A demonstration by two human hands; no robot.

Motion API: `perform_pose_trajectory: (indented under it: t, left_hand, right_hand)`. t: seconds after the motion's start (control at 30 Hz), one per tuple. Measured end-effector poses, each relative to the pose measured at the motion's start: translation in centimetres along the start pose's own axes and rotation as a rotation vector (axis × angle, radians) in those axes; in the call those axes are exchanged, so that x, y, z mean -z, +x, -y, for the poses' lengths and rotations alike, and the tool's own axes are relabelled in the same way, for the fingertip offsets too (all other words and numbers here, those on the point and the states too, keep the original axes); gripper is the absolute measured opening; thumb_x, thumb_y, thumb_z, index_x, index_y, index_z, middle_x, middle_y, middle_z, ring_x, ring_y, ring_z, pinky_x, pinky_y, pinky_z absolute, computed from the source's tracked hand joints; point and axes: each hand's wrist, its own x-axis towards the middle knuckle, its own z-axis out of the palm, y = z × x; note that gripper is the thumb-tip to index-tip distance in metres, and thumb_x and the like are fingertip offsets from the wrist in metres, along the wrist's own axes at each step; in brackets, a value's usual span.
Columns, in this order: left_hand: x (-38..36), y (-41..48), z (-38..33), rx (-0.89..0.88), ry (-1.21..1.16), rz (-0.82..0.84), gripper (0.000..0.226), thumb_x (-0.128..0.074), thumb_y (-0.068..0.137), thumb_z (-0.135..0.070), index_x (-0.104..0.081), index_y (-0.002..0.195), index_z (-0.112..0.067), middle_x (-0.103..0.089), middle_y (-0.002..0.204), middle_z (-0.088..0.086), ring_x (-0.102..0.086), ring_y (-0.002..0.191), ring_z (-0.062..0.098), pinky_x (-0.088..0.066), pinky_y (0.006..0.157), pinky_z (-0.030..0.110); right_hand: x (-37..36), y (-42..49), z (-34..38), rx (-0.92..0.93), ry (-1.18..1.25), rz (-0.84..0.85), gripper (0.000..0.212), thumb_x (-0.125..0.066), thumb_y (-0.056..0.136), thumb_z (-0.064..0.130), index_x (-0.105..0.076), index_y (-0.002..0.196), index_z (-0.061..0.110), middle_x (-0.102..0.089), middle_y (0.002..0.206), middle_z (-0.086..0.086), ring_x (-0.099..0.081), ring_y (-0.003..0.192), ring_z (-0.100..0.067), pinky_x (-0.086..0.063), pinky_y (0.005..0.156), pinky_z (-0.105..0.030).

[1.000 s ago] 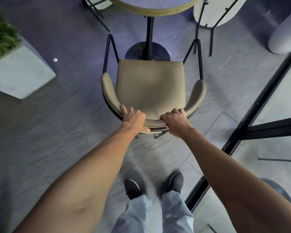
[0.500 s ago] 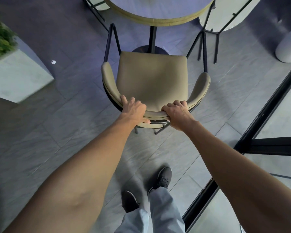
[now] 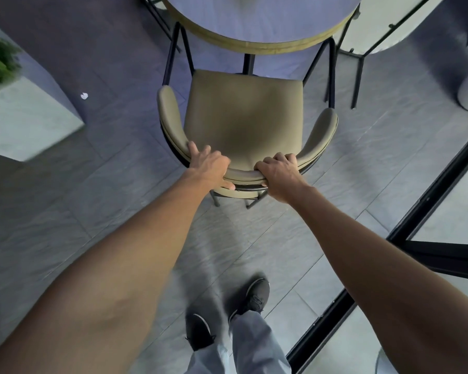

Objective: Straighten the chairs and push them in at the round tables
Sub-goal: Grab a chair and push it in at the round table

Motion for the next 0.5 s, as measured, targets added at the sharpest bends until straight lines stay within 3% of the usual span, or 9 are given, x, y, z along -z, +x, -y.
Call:
perform_pose_trajectory:
  t: [0.3, 0.5]
  left_hand:
    - [0.1, 0.5, -0.1, 0.032, 0.026, 0.013, 0.057, -0.066, 0.073, -0.073, -0.065, 0.105, -0.026, -0.061, 0.108, 0.0, -0.049, 0.117, 0.027, -0.018, 0.107, 0.067]
    - [-0.4, -1.2, -1.9, 0.012, 0.102, -0.097, 0.054, -0.061, 0.086, -0.062, -0.06, 0.123, -0.023, -0.061, 0.122, 0.007, -0.055, 0.117, 0.029, -0.03, 0.106, 0.051]
  right_hand:
    - [-0.1, 0.5, -0.2, 0.005, -0.024, 0.001, 0.037, -0.063, 0.084, 0.01, -0.057, 0.118, 0.024, -0.061, 0.104, 0.004, -0.051, 0.103, -0.023, -0.036, 0.092, -0.039]
    - [0.7, 0.5, 0.4, -0.049, -0.016, 0.117, 0.031, -0.056, 0.094, 0.02, -0.055, 0.125, 0.023, -0.061, 0.115, -0.001, -0.05, 0.11, -0.027, -0.035, 0.098, -0.042]
